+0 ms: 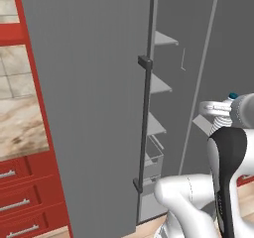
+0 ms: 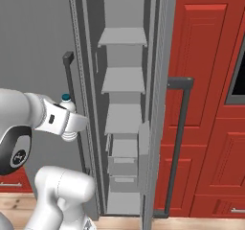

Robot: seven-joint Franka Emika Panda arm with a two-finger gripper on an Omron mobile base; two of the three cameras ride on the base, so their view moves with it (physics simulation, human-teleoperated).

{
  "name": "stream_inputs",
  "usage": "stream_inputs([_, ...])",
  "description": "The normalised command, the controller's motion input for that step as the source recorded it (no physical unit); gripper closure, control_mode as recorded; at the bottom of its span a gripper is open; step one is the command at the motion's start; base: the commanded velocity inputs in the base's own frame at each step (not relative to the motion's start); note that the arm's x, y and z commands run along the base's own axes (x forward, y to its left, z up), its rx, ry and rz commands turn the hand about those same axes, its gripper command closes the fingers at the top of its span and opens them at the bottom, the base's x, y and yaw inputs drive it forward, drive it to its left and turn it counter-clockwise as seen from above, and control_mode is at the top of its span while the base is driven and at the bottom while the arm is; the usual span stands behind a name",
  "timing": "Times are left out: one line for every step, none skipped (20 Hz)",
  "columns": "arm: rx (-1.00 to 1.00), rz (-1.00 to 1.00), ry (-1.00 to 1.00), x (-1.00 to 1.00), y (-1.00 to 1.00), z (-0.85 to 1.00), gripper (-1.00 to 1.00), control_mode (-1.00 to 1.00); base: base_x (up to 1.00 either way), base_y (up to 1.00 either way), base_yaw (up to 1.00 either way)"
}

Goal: Take the bottled waters from the counter and place them in the freezer to freeze. Close the freezer door after placing the bottles.

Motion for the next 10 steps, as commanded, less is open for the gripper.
stream_inputs([0.0,0.0,0.0,0.0,0.0,0.0,1.0,1.0,0.38,-0.09,0.07])
stream_inputs([0.0,0.0,0.0,0.0,0.0,0.0,1.0,1.0,0.41,-0.07,0.07])
stream_inputs([0.0,0.0,0.0,0.0,0.0,0.0,1.0,1.0,0.4,-0.06,0.08])
stream_inputs([0.0,0.0,0.0,0.0,0.0,0.0,1.0,1.0,0.42,-0.06,0.08])
stream_inputs([0.0,0.0,0.0,0.0,0.0,0.0,1.0,1.0,0.46,-0.05,0.08])
stream_inputs([0.0,0.0,0.0,0.0,0.0,0.0,1.0,1.0,0.46,-0.05,0.08])
stream_inputs([0.0,0.0,0.0,0.0,0.0,0.0,1.0,1.0,0.49,-0.04,0.07])
stream_inputs([0.0,0.0,0.0,0.0,0.0,0.0,1.0,1.0,0.49,-0.01,0.06])
stream_inputs([0.0,0.0,0.0,0.0,0.0,0.0,1.0,1.0,0.44,0.0,0.05])
stream_inputs([0.0,0.0,0.0,0.0,0.0,0.0,1.0,1.0,0.33,-0.01,0.03])
